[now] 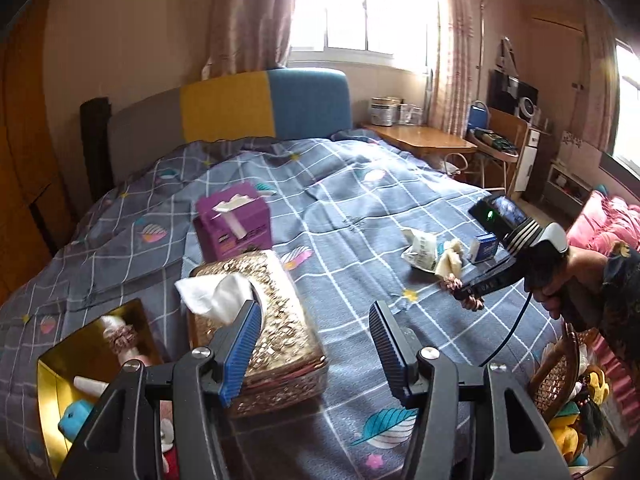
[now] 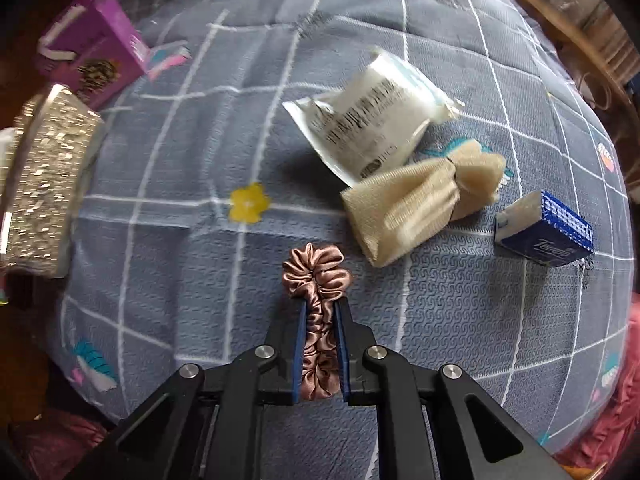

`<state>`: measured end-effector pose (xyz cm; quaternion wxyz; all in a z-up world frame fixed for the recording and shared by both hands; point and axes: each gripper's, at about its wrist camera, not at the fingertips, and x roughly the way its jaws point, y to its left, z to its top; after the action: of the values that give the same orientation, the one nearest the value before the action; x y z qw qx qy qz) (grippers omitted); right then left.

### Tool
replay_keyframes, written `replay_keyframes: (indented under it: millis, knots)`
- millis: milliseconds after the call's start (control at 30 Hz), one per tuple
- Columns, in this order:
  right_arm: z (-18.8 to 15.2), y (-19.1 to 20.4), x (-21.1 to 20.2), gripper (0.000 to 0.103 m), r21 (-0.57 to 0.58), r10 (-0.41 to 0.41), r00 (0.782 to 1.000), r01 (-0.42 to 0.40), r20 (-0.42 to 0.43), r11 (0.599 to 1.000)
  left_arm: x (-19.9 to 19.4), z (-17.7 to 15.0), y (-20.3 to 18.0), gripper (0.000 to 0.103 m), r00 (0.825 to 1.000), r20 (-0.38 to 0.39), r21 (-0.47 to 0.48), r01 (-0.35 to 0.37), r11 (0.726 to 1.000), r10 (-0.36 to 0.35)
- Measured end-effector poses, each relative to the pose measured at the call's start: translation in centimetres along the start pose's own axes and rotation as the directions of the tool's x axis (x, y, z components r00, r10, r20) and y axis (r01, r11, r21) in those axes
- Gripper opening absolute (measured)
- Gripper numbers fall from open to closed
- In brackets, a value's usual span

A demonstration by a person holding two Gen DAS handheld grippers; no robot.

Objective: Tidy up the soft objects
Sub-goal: 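Lift the brown scrunchie with the right tool while the left tool grasps the white wipes pack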

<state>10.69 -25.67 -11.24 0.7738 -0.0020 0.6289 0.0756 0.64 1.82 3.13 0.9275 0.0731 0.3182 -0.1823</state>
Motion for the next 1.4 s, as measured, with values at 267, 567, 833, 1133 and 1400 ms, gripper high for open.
replay_keyframes:
  millis: [267, 567, 833, 1133, 1400]
  knots:
    - [-1.8, -1.6, -7.5, 0.014, 0.087, 0.171, 0.930, -0.210, 0.325, 0.974, 3.1, 2.8, -2.5, 0.057, 0.998, -0.051, 0.007, 0.044, 0.999, -0.043]
    - [0.6, -8.4, -8.3, 0.014, 0.488, -0.174, 0.855, -0.102, 0.489, 0.867, 10.7, 5.5, -7.9, 0.057, 0.987, -0.138, 0.073, 0.087, 0.993, -0.076]
    - [-0.4, -12.6, -6.0, 0.014, 0.624, -0.236, 0.843, -0.143, 0.483, 0.768, 19.4, 6.5, -12.8, 0.057, 0.954, -0.278, 0.131, 0.154, 0.979, -0.113]
    - [-0.4, -12.9, -5.5, 0.014, 0.606, -0.172, 0.853, -0.195, 0.493, 0.772, 27.3, 8.4, -16.7, 0.067, 0.913, -0.372, 0.172, 0.243, 0.955, -0.166]
    - [-0.5, -13.0, -5.0, 0.014, 0.604, -0.134, 0.863, -0.222, 0.487, 0.765, 32.4, 9.0, -19.3, 0.076, 0.890, -0.437, 0.210, 0.244, 0.947, -0.132]
